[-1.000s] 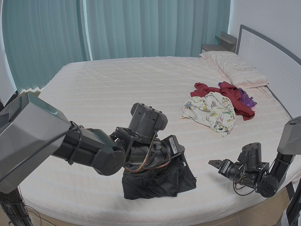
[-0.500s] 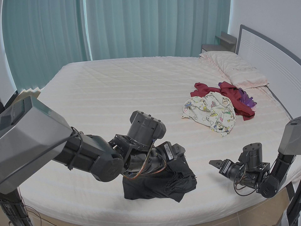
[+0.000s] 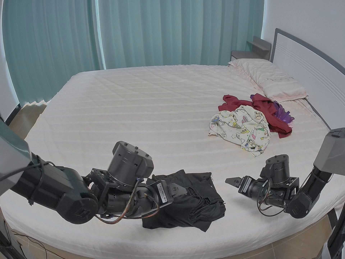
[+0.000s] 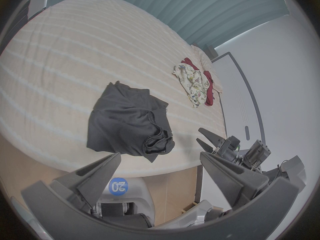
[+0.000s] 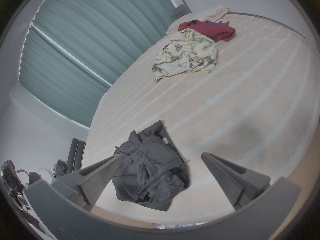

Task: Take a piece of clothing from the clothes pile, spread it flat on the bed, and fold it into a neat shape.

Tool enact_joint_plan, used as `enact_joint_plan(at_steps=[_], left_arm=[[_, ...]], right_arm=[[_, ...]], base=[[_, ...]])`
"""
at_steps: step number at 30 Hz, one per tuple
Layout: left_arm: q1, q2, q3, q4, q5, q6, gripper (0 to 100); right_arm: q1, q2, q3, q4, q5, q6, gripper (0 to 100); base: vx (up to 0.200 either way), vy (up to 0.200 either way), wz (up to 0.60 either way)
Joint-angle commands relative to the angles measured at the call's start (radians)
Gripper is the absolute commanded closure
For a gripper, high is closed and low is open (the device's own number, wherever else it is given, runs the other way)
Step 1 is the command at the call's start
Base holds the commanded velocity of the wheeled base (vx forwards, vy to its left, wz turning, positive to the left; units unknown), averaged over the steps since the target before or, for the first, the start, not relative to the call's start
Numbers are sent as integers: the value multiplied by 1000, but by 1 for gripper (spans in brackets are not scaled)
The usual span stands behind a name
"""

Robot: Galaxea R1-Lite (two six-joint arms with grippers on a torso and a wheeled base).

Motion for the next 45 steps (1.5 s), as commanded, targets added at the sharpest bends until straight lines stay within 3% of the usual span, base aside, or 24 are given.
enact_joint_plan(at_steps=[1,8,14,19,26,34,35,45], left_arm=[[72,-34,92,-9,-29,-7,0],[110,29,255,-257,-55,-8,0],[130,89,344,-426,-46,-28,0],[168,92,344,-432,-55,-53,0],[168,90,359,-437,-54,-51,0],[168,90,373,-439,-48,-48,0],[168,90,375,-439,-48,-48,0],[167,89,382,-439,-46,-46,0]], right_arm=[[70,113,-140,79,15,-36,0],[178,219,-230,153,-28,-92,0],[240,211,-319,323,-84,-92,0],[267,226,-388,389,-118,-91,0],[274,299,-507,470,-164,-88,0],[288,309,-531,549,-209,-91,0],[285,311,-534,559,-212,-88,100],[196,168,-373,556,-218,-91,100]], base=[[0,0,0],[-57,0,0],[0,0,0],[0,0,0],[0,0,0],[0,0,0],[0,0,0],[0,0,0]])
